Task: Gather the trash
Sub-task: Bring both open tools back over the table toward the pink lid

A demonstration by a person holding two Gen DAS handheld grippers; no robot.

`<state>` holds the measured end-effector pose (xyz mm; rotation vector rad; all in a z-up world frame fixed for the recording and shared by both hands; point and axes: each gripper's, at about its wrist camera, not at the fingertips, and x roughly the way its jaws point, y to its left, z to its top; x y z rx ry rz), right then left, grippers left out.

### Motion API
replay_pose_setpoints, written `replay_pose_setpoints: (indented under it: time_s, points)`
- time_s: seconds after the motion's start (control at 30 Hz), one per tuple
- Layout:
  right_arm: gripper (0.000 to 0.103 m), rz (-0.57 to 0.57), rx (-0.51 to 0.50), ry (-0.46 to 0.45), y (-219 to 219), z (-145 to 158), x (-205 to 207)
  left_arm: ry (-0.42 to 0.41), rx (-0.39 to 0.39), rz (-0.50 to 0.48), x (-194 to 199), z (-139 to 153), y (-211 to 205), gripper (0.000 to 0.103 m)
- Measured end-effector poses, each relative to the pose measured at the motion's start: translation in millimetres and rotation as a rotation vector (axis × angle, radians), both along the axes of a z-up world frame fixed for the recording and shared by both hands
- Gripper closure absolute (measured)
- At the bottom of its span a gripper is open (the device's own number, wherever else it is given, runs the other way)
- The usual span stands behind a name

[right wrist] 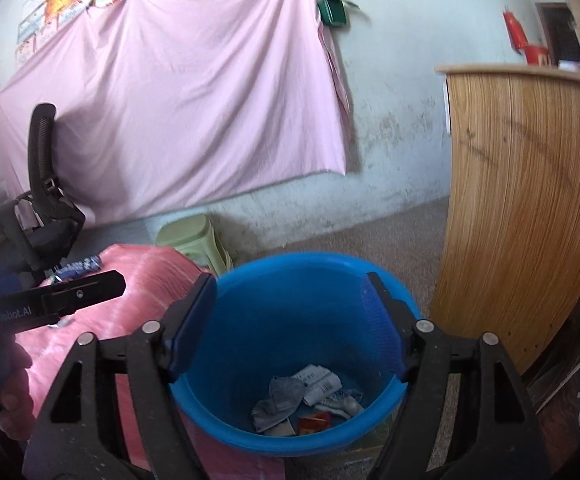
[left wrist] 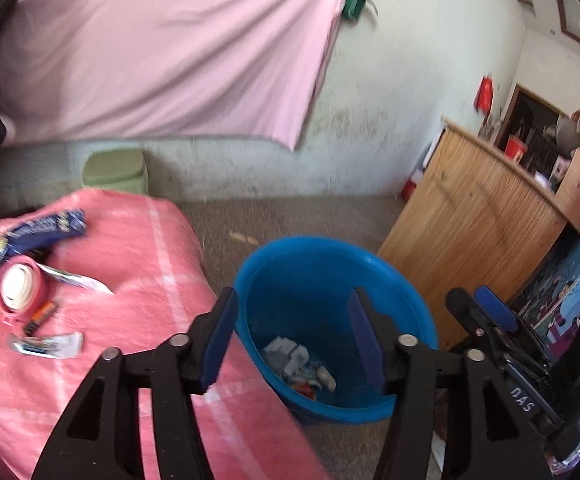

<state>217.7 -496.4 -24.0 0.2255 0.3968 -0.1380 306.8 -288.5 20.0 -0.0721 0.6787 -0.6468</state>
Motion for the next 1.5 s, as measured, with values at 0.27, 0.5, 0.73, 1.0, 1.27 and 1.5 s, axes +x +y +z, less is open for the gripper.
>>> replay_pose_setpoints:
  time_s: [0.27,0.5,0.73,1.0,1.27,1.5]
  points:
    - [0.000,0.001,-0.042,-0.108,27.5,38.6,-17.3,-0.172,-0.075,0.113,-26.5,34.8,49.9,0.022]
    - [0.000,0.039,-0.060,-0.198,60.8,68.3,-28.8,-0.278,-0.110,0.247,-47.8,53.3,103.8,0.002]
    - [0.000,0.110,-0.082,-0.295,111.5,84.1,-40.0,-0.400,-0.088,0.337,-74.7,61.7,161.9,0.002]
    - [0.000,0.190,-0.097,-0.352,161.7,85.2,-38.3,-0.458,-0.056,0.418,-90.5,54.9,220.6,0.001]
    - [0.000,0.254,-0.137,-0.281,206.4,68.7,-14.0,-0.456,-0.006,0.446,-84.9,31.4,254.8,0.001]
    - [0.000,0.327,-0.177,-0.162,226.2,45.3,17.7,-0.402,0.059,0.411,-60.5,4.4,258.9,0.001]
